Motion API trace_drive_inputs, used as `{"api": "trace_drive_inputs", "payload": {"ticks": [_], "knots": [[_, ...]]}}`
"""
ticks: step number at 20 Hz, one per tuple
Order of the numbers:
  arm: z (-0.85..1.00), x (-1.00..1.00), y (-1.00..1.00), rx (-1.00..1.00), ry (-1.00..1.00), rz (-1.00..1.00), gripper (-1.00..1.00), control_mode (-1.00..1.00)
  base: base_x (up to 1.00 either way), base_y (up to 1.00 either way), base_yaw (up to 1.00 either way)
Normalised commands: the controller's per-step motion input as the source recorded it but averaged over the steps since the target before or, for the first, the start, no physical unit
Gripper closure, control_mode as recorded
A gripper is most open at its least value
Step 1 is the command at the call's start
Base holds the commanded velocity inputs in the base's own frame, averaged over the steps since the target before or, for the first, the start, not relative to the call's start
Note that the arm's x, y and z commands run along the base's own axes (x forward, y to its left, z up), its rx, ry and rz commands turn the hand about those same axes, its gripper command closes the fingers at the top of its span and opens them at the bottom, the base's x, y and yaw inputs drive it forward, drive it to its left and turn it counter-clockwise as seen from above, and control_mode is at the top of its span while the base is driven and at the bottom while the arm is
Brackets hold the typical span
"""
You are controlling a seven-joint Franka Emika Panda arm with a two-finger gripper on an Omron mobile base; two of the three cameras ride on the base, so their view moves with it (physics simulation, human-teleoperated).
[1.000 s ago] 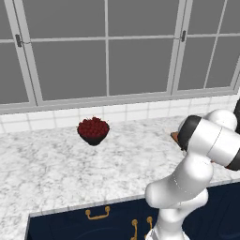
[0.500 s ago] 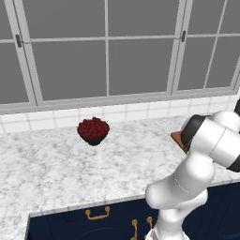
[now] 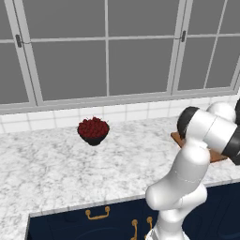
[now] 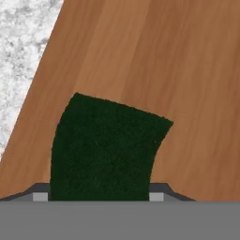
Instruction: Pick up the sponge from the counter and clean the cutting board by briefly scrubbing or pressing down on the cutting board. Once finished, release the sponge.
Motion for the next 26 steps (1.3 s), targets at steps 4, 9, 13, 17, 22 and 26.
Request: {"api": "trace_drive_inputs", "payload": {"ticks": [4,9,13,17,22,26], "knots": [[0.00,0.13,-0.89,0.00,0.00,0.01,1.00,-1.00,0.00,0.00,0.00],[-0.26,-0.43,-0.72,0.06,-0.06,0.00,1.00,-1.00,0.00,0.00,0.00],[-0.39,-0.65,-0.15,0.10,0.00,0.00,1.00,-1.00,0.00,0.00,0.00],[-0.32,-0.74,-0.19,0.01,-0.01,0.04,1.00,-1.00,0.00,0.00,0.00],[-0.24,-0.73,-0.11,-0.06,-0.03,0.14,1.00,-1.00,0.00,0.00,0.00],[0.00,-0.69,0.11,-0.12,-0.16,0.02,1.00,-1.00,0.00,0.00,0.00]]}}
